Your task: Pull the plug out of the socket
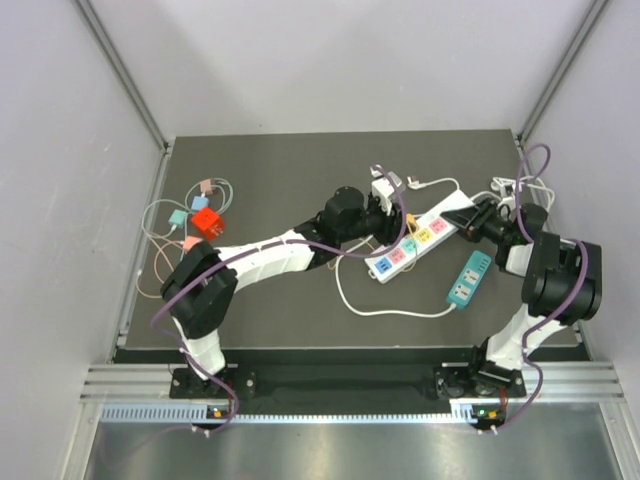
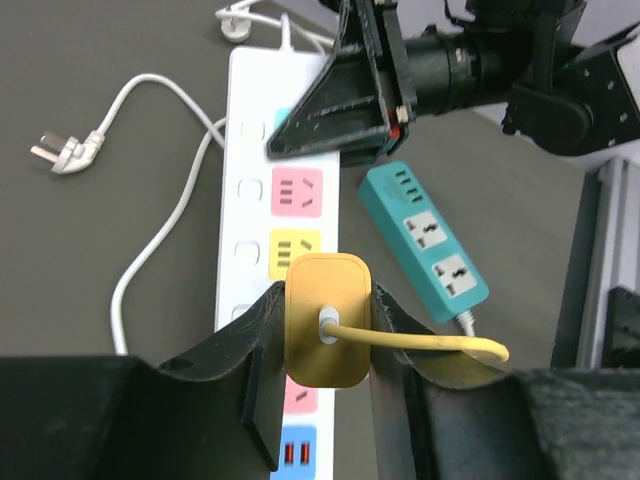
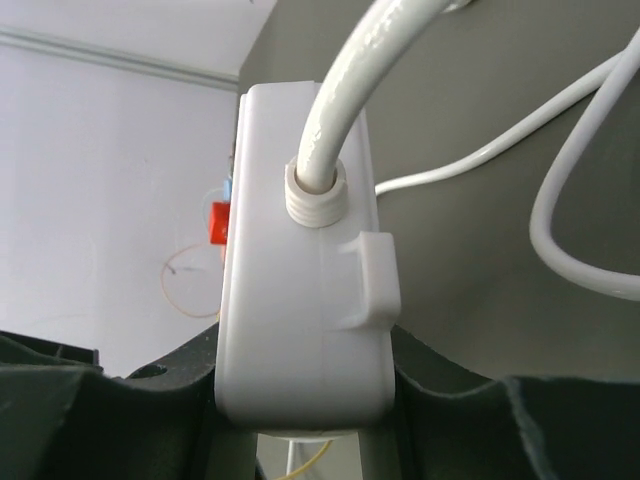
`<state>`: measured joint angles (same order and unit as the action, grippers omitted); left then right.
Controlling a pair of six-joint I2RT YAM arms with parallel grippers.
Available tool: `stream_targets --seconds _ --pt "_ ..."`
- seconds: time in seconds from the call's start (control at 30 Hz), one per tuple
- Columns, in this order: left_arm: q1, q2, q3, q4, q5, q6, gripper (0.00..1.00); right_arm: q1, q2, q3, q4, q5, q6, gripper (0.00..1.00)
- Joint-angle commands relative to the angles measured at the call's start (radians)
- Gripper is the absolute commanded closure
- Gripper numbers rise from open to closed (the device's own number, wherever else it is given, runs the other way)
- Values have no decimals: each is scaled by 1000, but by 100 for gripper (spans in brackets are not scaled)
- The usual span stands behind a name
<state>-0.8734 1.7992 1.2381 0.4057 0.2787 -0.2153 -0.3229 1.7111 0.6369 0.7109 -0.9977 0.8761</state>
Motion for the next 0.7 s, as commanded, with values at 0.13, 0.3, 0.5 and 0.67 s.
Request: stream_targets --seconds 0.13,0.3,0.5,0.67 --pt "-4 -107 -77 -148 -77 180 100 -39 41 -39 446 -38 276 100" --pt "-4 -144 -114 -182 -144 208 100 -41 4 -52 550 -39 342 100" --pt "-3 -205 -118 -223 -142 254 100 -70 -62 -74 319 36 200 100" --pt "-3 -326 -121 -274 -177 286 100 -85 -65 -51 130 73 69 100"
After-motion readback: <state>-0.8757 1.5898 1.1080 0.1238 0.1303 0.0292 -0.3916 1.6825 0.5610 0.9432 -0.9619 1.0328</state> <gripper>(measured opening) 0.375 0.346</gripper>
